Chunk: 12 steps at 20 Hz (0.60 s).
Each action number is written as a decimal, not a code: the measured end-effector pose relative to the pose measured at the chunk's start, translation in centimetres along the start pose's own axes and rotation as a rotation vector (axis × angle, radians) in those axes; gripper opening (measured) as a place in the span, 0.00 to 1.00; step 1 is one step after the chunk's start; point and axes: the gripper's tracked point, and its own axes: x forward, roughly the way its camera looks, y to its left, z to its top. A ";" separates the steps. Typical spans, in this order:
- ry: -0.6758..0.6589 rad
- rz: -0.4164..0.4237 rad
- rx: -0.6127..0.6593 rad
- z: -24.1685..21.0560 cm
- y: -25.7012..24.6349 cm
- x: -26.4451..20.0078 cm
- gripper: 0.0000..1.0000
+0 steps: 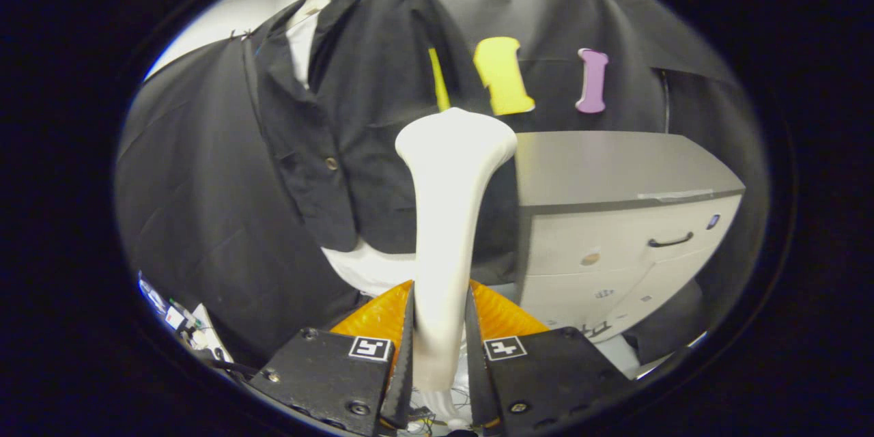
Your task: Iron the clothes twice with a garment steamer, once on the left side and once on the right side.
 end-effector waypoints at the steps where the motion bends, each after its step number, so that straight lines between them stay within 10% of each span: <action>1: -0.008 -0.018 0.008 0.1 -2.2 -1.1 0.37; 12: -0.075 -0.152 0.052 -6.3 -21.4 -15.0 0.36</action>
